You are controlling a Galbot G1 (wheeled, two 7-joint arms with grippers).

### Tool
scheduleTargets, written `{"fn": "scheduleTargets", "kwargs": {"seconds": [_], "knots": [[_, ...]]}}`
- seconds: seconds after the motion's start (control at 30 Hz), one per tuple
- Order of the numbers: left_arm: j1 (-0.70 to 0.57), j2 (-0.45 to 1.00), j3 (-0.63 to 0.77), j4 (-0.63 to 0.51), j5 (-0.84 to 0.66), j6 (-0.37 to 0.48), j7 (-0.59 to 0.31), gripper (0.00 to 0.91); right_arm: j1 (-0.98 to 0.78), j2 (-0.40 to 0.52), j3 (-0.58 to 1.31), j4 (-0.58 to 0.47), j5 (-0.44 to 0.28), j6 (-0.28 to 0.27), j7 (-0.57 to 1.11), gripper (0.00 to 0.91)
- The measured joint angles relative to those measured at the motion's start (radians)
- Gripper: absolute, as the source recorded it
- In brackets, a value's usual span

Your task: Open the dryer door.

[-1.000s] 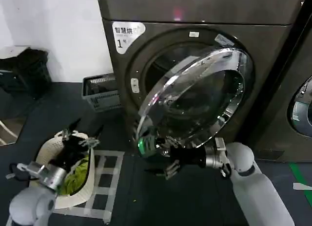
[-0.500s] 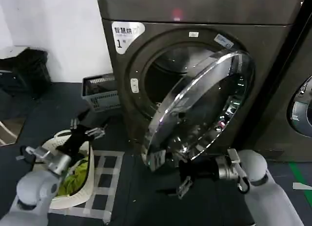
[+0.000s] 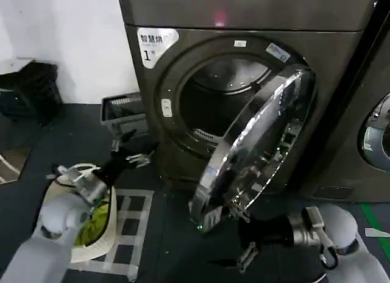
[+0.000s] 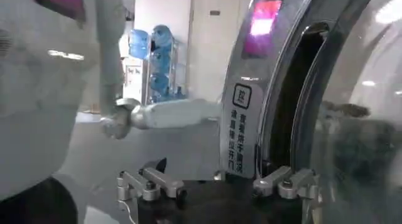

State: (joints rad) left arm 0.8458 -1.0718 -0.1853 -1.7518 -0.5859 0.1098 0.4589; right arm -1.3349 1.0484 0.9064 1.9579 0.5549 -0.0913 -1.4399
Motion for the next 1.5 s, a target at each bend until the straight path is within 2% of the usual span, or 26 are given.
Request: {"fn": "scheduleTargets", "kwargs": {"seconds": [0.47,0.73,0.93,1.1,1.27,1.5], "knots": [[-0.075,-0.071,0.116,0.020,0.042,0.006,0.026,0.907,-0.010,0.067,0.319,-0.109,0.018,0.000,0.016,0.907],[-0.104,-0.079,0.172,0.014,0.040,0.019,0.050,0.907,-0.040,0.088,0.526,-0.136,0.011,-0.002,0.100,0.907],[-0.095,-0.073,0.212,-0.002,0.042,0.018,0.053,0.907,-0.090,0.114,0.629,-0.116,0.039,0.005,0.243,0.907],[-0.086,-0.073,0.235,-0.019,0.047,0.017,0.058,0.907,-0.112,0.121,0.680,-0.109,0.104,0.009,0.383,0.907],[-0.085,-0.073,0.264,-0.021,0.053,0.017,0.081,0.907,-0.140,0.115,0.721,-0.110,0.129,0.048,0.597,0.907],[-0.099,-0.095,0.304,-0.019,0.060,0.015,0.088,0.907,-0.187,0.104,0.771,-0.089,0.153,0.011,0.854,0.907]]}}
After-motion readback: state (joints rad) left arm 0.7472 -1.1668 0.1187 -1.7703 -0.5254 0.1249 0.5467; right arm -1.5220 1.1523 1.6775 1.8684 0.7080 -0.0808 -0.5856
